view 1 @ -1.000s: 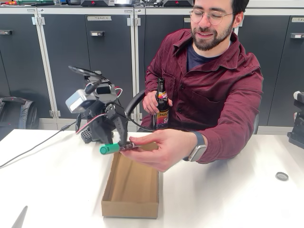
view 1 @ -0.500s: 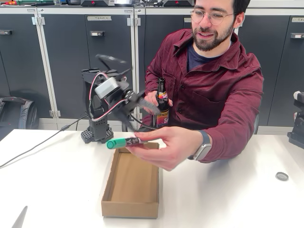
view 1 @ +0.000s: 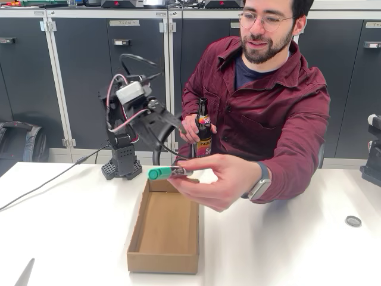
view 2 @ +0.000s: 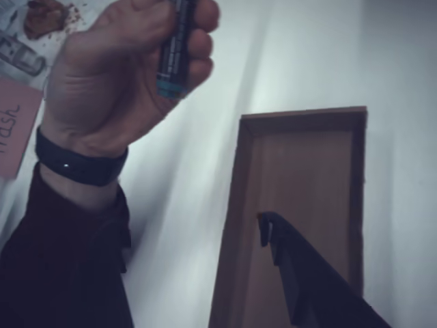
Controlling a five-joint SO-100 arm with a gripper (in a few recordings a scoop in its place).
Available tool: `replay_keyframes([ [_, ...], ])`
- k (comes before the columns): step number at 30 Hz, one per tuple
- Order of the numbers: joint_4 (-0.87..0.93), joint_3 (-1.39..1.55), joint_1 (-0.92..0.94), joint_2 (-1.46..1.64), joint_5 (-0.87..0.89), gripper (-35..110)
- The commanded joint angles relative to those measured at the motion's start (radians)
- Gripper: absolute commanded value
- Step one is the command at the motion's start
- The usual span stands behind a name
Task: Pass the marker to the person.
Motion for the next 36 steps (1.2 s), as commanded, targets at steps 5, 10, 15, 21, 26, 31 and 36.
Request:
replay_keyframes([
  [5,0.132,-0.081,0.037,0.095,0.012,42],
  [10,0.11,-0.071,0.054,0.089,0.012,42],
  [15,0.075,-0.029,0.057,0.095,0.02,42],
  [21,0.066,-0.031,0.057,0.091,0.025,42],
  [26,0.058,-0.023,0.058,0.097,0.026,41],
  [31,0.037,-0.008,0.058,0.109,0.034,41],
  [36,0.032,0.0,0.058,0.112,0.037,41],
])
